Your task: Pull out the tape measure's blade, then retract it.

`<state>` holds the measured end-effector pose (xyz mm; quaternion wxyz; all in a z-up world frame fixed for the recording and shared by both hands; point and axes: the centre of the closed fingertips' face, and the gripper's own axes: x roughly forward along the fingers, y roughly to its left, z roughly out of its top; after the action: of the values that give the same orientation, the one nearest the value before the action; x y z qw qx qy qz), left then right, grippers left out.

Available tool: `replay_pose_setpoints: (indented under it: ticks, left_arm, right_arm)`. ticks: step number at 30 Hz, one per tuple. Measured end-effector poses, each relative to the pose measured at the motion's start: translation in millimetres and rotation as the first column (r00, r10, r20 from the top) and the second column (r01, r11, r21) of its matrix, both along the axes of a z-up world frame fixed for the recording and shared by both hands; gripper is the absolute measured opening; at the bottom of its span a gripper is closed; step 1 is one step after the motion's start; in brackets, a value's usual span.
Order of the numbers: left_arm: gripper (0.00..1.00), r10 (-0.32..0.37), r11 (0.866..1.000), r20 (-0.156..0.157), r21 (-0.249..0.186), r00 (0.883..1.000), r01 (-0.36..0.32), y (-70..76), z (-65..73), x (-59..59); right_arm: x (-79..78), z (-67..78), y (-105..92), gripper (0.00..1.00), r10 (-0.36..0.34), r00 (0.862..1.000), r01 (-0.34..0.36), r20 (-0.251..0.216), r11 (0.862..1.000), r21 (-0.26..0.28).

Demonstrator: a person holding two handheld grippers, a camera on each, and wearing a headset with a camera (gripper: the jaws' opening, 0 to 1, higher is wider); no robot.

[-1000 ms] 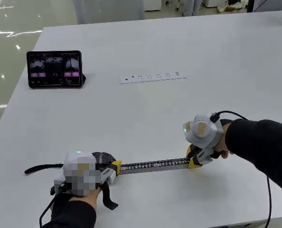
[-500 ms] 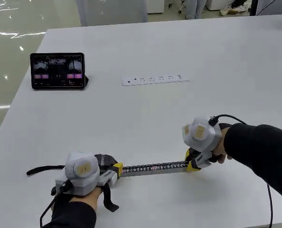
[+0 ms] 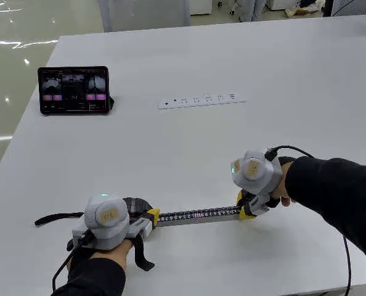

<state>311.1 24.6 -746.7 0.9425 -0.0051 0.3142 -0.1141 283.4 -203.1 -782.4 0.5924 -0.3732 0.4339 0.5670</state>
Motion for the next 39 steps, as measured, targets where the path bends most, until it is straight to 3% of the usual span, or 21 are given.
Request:
replay_pose_setpoints:
  ticks: [39]
  left_arm:
    - [0.61,-0.001,1.000,-0.010,-0.010,1.000,0.001,0.7,-1.0,0.3]
  right_arm:
    - [0.7,-0.3,21.3,0.11,0.007,1.000,-0.007,0.004,1.000,0.001]
